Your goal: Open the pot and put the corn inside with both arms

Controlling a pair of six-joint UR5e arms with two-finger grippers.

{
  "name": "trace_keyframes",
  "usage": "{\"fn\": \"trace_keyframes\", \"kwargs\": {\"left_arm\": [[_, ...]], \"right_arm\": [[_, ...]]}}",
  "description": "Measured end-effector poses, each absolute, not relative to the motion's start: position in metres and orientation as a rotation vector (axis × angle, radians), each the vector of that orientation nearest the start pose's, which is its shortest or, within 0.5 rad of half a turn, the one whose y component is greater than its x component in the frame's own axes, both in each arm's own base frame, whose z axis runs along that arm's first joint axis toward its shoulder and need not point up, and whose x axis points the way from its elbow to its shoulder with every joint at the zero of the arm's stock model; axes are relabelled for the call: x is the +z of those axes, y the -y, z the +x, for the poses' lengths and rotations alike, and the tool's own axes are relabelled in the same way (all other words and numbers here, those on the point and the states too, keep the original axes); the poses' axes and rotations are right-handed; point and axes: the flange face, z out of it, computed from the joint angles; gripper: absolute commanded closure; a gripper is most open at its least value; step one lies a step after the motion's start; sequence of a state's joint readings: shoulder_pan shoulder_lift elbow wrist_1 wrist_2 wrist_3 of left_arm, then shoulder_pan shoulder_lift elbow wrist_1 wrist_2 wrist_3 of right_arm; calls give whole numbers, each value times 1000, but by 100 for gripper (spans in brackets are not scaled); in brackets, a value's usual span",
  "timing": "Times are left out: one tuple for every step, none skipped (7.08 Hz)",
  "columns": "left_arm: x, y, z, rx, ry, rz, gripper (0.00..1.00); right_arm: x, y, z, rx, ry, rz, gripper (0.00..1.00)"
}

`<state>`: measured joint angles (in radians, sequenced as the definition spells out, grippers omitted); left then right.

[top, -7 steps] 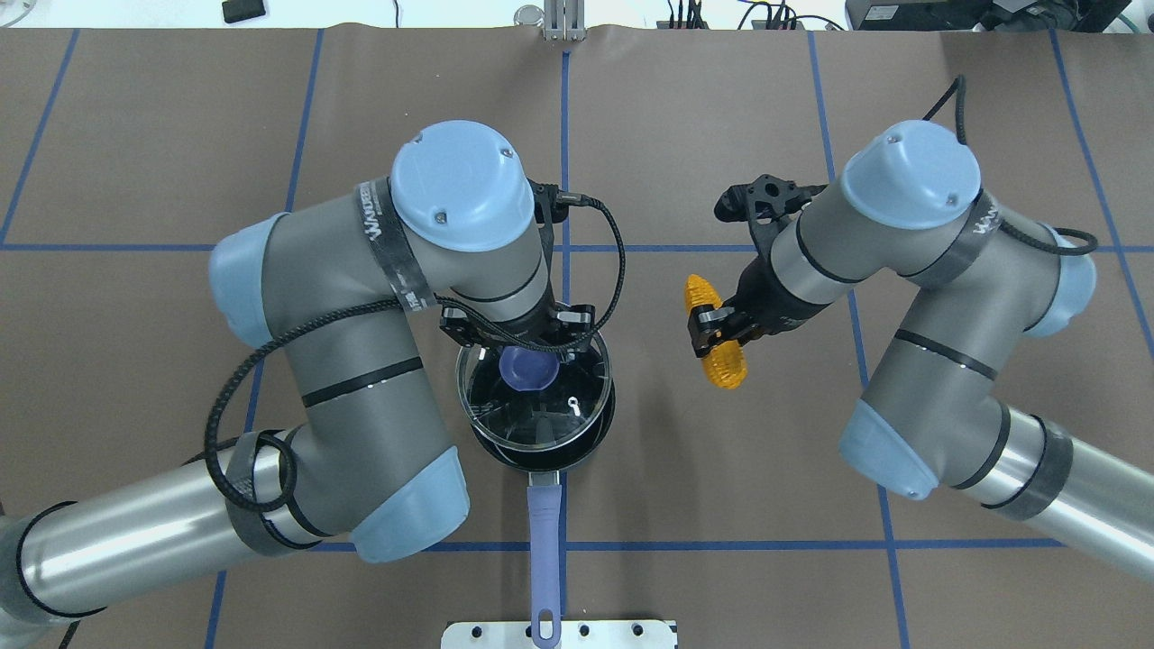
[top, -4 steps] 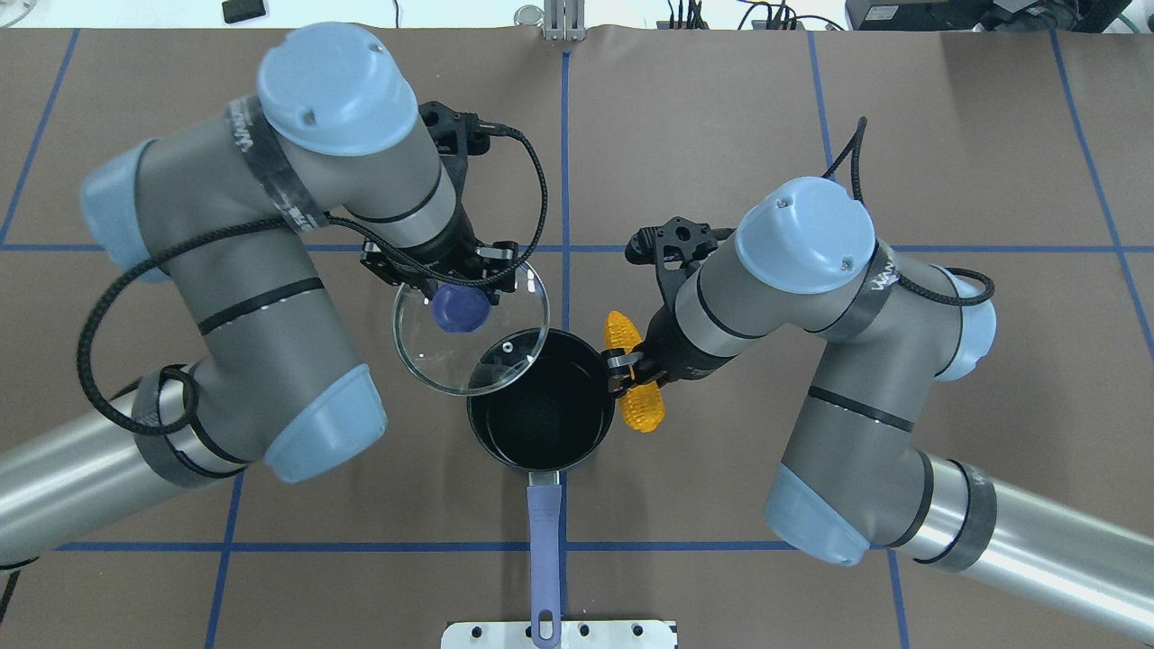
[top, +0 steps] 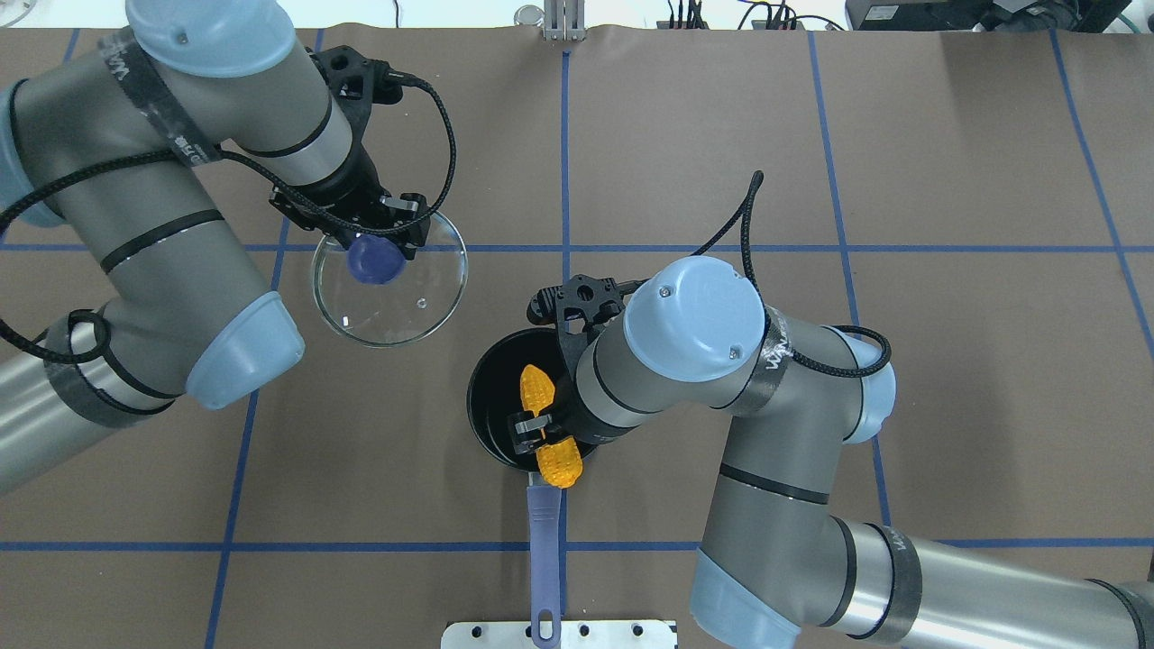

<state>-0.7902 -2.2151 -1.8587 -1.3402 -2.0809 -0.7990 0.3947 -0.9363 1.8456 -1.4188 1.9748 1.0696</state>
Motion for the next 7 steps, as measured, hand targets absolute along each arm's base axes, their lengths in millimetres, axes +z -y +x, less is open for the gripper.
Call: {"fn": "trace_keyframes", "kwargs": {"left_arm": [[208, 506, 367, 187, -812, 143, 44], [233, 510, 355, 214, -793, 145, 44], [265, 515, 340, 244, -781, 144, 44], [303, 519, 325, 270, -770, 142, 43], [335, 526, 311, 288, -751, 137, 43], [366, 537, 300, 306, -735, 113, 43], [395, 550, 291, 332, -737, 77, 43]], "right_arm": [[150, 324, -538, -312, 1109, 129, 0], [148, 326, -537, -309, 1114, 135, 0], [146, 331, -533, -301, 1117, 142, 0], [144, 339, -527, -289, 1119, 152, 0], [144, 347, -522, -276, 1118, 160, 0], [145, 355, -516, -263, 1116, 168, 0], [146, 364, -510, -253, 1112, 177, 0]]}}
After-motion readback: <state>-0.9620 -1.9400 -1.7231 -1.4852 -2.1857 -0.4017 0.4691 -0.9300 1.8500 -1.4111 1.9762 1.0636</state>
